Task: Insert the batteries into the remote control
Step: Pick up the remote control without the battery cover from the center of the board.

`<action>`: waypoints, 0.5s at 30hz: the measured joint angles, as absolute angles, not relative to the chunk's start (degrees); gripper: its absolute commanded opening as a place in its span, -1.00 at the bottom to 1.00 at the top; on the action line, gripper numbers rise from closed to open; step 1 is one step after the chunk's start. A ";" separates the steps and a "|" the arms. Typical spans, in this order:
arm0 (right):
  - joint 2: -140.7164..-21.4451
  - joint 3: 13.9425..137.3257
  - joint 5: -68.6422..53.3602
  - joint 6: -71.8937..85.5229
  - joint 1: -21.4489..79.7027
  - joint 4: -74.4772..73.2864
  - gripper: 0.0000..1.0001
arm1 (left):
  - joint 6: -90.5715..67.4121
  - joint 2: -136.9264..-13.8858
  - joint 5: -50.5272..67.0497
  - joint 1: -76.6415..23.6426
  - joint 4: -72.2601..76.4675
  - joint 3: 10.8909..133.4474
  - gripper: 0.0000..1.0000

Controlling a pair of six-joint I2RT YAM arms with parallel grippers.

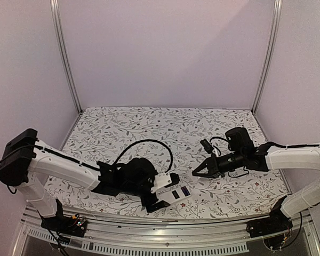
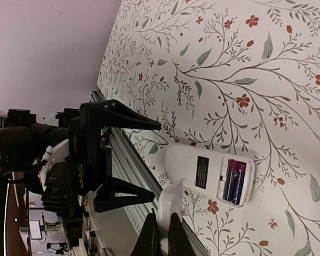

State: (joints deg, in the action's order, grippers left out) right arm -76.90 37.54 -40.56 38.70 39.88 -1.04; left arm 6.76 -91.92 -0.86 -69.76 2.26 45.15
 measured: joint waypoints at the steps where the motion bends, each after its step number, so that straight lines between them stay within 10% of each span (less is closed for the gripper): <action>1: -76.88 37.23 -40.60 38.85 39.59 -0.56 -1.00 | 6.57 -93.43 -1.17 -69.76 2.28 45.98 0.99; 15: -76.31 33.95 -40.64 38.24 37.08 0.69 -1.00 | 2.22 -106.94 -2.04 -70.78 1.78 54.35 0.71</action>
State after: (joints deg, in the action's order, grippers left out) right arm -76.31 33.95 -40.64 38.24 37.08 0.69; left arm 2.22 -106.94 -2.04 -70.78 1.78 54.35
